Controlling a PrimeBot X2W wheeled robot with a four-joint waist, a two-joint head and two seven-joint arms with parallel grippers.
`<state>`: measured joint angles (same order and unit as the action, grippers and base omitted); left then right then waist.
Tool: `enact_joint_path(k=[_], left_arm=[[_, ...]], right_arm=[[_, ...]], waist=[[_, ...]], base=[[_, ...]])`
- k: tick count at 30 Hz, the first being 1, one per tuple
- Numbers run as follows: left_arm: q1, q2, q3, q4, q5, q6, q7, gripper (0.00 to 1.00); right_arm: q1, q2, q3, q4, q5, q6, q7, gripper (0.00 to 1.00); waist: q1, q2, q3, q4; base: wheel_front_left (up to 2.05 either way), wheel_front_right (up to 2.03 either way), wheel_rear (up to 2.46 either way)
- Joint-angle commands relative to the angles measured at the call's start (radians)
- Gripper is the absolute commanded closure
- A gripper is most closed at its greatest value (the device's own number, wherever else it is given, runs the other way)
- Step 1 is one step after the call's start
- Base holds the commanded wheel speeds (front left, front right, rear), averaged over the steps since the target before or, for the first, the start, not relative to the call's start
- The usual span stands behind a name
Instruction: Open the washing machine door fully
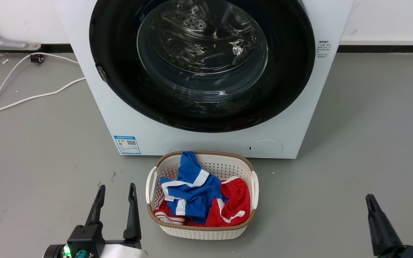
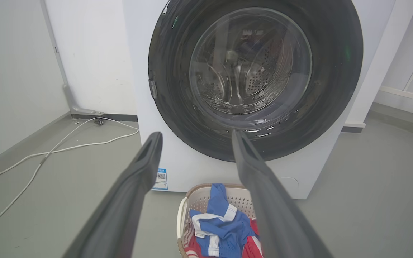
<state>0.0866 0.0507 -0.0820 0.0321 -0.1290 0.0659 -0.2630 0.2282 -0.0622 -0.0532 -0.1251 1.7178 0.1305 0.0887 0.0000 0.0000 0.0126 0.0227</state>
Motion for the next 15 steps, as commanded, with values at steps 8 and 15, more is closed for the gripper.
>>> enact_joint_path(k=[8, 15], left_arm=[[-0.021, 0.000, 0.003, -0.017, 0.016, 0.014, -0.003, 0.00], [-0.062, 0.000, 0.001, -0.034, 0.039, 0.028, -0.003, 0.00]], right_arm=[[-0.104, -0.016, -0.098, 0.029, -0.034, 0.000, 0.009, 1.00], [-0.329, -0.109, -0.210, 0.110, -0.039, 0.000, 0.028, 1.00]], waist=[[0.0000, 0.0000, 0.033, 0.006], [0.0000, 0.0000, 0.111, 0.021]], base=[[0.00, 0.00, 0.00], [0.00, 0.00, 0.00]])
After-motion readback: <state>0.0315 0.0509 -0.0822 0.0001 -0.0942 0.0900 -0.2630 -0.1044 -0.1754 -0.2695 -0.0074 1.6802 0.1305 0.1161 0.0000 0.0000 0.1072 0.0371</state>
